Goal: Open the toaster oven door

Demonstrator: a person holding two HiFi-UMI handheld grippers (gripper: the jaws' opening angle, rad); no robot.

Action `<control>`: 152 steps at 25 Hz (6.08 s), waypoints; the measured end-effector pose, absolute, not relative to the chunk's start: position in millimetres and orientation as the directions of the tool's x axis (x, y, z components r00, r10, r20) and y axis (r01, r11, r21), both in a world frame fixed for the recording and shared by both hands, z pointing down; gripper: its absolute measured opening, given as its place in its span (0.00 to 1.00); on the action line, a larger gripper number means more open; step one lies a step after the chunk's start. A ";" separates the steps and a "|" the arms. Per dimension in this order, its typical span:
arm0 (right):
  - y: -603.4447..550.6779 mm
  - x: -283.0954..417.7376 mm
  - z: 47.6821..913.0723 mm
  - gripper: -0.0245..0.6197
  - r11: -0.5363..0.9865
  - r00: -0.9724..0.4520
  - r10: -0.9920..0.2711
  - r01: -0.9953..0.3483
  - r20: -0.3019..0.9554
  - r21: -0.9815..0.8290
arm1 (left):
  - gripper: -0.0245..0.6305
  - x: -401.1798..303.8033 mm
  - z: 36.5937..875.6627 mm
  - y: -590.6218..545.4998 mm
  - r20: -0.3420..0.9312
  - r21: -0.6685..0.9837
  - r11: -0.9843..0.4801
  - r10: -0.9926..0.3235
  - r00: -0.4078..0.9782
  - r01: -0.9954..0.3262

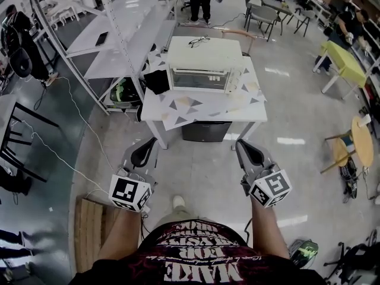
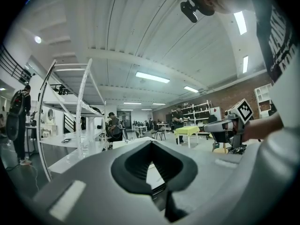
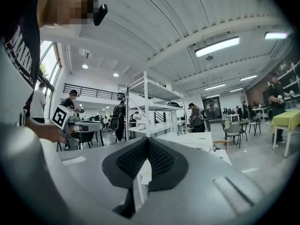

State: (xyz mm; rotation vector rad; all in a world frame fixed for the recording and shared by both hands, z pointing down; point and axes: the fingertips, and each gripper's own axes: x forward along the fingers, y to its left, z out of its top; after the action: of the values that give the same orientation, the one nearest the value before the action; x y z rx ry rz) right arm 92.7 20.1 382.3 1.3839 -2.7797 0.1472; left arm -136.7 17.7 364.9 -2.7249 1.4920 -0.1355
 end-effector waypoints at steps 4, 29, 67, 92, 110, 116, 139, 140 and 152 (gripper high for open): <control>5.7 86.1 382.1 0.08 0.595 -0.599 -0.797 -0.801 0.080 -0.061 | 0.04 -142.7 367.4 1.5 0.060 -0.059 -0.547 -0.837 0.544 -0.835; -51.0 3.0 374.4 0.08 0.583 -0.581 -0.805 -0.812 0.121 -0.022 | 0.04 -208.7 385.5 -65.9 0.065 -0.016 -0.611 -0.790 0.609 -0.791; -144.0 72.3 382.8 0.08 0.597 -0.602 -0.795 -0.799 0.079 -0.073 | 0.04 -133.0 388.3 -149.0 0.082 -0.019 -0.614 -0.787 0.611 -0.789; -211.4 132.4 381.4 0.08 0.712 -0.719 -0.693 -0.694 0.050 -0.104 | 0.04 -59.6 365.7 -198.9 0.036 0.015 -0.525 -0.850 0.525 -0.851; -258.6 131.7 391.2 0.08 0.692 -0.703 -0.709 -0.708 0.053 -0.143 | 0.04 -64.7 390.8 -251.3 0.134 -0.049 -0.543 -0.835 0.533 -0.838; -283.4 124.7 393.5 0.08 0.669 -0.682 -0.729 -0.729 0.064 -0.142 | 0.04 -71.0 394.6 -289.7 0.139 -0.050 -0.568 -0.818 0.558 -0.821; -377.6 101.6 409.8 0.08 0.622 -0.640 -0.759 -0.768 0.121 -0.153 | 0.04 -91.4 478.2 -408.3 0.294 0.006 -0.625 -0.745 0.599 -0.780; -380.3 100.6 411.0 0.08 0.624 -0.641 -0.756 -0.766 0.128 -0.153 | 0.04 -91.2 483.0 -411.9 0.303 0.011 -0.626 -0.741 0.599 -0.780; -404.1 110.7 424.8 0.08 0.618 -0.643 -0.744 -0.766 0.181 -0.177 | 0.04 -87.7 544.8 -438.6 0.430 0.049 -0.603 -0.707 0.561 -0.797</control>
State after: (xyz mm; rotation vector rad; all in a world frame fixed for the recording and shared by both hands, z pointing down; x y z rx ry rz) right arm 110.7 -404.1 424.8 1.2832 -2.7445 0.3654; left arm -87.7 -438.6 544.8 -2.9818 1.4626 -0.6366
